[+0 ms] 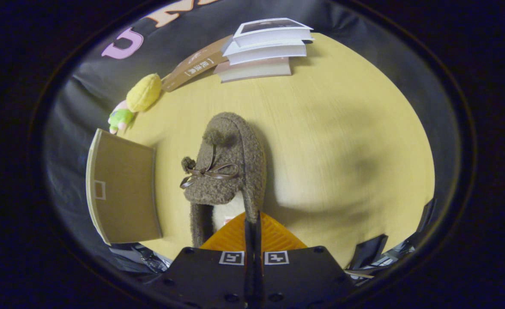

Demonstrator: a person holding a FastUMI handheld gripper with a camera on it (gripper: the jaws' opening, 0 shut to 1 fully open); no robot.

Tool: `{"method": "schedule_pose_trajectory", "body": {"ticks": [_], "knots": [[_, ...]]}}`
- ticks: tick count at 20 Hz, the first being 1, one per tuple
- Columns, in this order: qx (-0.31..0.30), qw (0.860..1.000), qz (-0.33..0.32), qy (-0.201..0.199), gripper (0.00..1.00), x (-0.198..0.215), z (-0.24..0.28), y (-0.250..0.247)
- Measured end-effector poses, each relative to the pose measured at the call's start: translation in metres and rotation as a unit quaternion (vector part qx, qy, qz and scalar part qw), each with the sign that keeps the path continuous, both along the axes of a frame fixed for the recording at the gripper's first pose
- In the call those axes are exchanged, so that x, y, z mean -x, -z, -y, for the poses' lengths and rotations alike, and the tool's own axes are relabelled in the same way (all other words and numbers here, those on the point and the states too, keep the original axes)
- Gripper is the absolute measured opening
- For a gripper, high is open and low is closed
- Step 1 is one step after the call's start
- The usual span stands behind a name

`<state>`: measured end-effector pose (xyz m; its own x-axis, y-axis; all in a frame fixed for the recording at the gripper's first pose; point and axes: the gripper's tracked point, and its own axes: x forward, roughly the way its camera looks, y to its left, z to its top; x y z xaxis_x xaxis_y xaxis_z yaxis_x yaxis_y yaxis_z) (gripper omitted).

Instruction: Open the storage box then place both shoes into the box .Put the left shoe in first, then the right shoe, with the right side of both shoes facing outward in a uniform manner.

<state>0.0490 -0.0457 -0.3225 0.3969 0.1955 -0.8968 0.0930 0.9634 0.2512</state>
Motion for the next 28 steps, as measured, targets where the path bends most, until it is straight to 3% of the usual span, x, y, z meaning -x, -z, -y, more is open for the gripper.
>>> {"method": "schedule_pose_trajectory", "body": {"ticks": [9, 18, 22, 28], "knots": [[-0.113, 0.993, 0.039, -0.018, 0.03, 0.004, -0.086, -0.089], [-0.235, 0.965, 0.066, -0.095, 0.03, 0.020, -0.226, -0.183], [-0.233, 0.961, 0.061, -0.139, 0.03, 0.025, -0.284, -0.177], [-0.163, 0.977, 0.038, -0.132, 0.03, 0.017, -0.329, -0.120]]}}
